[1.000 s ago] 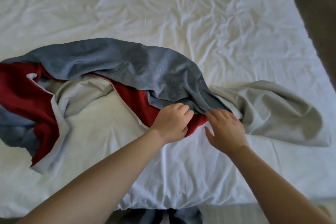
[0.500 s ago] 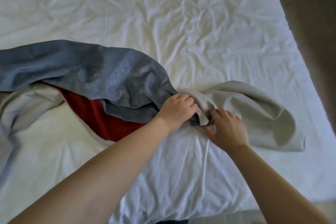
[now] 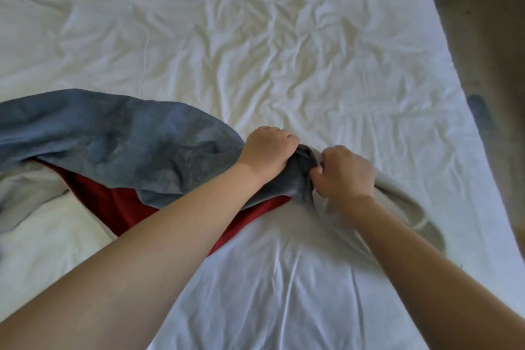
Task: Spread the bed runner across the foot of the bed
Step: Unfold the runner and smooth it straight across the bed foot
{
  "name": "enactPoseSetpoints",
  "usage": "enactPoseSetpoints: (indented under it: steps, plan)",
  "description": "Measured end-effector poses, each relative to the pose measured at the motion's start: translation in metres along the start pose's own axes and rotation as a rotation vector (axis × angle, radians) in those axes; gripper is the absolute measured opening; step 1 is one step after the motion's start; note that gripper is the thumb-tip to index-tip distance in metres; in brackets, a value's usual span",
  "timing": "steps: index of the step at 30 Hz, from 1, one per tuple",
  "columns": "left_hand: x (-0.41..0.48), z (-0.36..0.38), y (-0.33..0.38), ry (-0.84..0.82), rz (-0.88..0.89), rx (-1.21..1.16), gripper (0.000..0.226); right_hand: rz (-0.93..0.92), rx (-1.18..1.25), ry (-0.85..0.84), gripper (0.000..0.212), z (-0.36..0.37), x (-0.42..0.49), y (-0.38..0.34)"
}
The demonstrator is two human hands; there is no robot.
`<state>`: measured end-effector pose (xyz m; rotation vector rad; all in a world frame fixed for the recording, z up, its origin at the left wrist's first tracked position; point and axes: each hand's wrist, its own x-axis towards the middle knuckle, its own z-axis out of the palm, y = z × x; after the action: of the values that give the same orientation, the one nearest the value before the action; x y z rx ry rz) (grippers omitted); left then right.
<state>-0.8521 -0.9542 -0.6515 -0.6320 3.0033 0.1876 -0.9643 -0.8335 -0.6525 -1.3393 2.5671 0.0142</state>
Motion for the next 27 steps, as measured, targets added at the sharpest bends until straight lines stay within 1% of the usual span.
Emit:
enactPoseSetpoints:
  steps: [5, 10, 12, 15, 20, 21, 24, 27]
  plan:
    - [0.048, -0.026, -0.002, -0.011, -0.049, 0.083, 0.013, -0.079, -0.103, 0.053, 0.016, -0.039, 0.062, 0.021]
    - [0.094, -0.039, -0.019, 0.012, -0.065, 0.14, 0.015, -0.133, -0.206, 0.095, 0.015, -0.061, 0.124, 0.028]
    - [0.112, -0.038, -0.029, 0.02, -0.058, 0.16, 0.017, -0.143, -0.23, 0.115, 0.013, -0.062, 0.148, 0.028]
    - [0.13, -0.034, -0.046, -0.011, -0.043, 0.189, 0.016, -0.136, -0.203, 0.135, 0.011, -0.054, 0.173, 0.023]
    - [0.134, -0.012, -0.063, -0.013, -0.088, 0.113, 0.01, -0.112, -0.17, 0.103, 0.009, -0.023, 0.175, 0.018]
    - [0.133, -0.009, -0.065, 0.001, -0.083, 0.092, 0.012, -0.114, -0.15, 0.113, 0.012, -0.02, 0.173, 0.02]
    - [0.131, -0.01, -0.073, 0.04, -0.082, 0.064, 0.036, -0.128, -0.1, 0.161, 0.038, -0.02, 0.167, 0.025]
    - [0.124, -0.021, -0.075, 0.12, -0.112, 0.037, 0.049, -0.217, -0.105, 0.201, 0.055, -0.027, 0.156, 0.025]
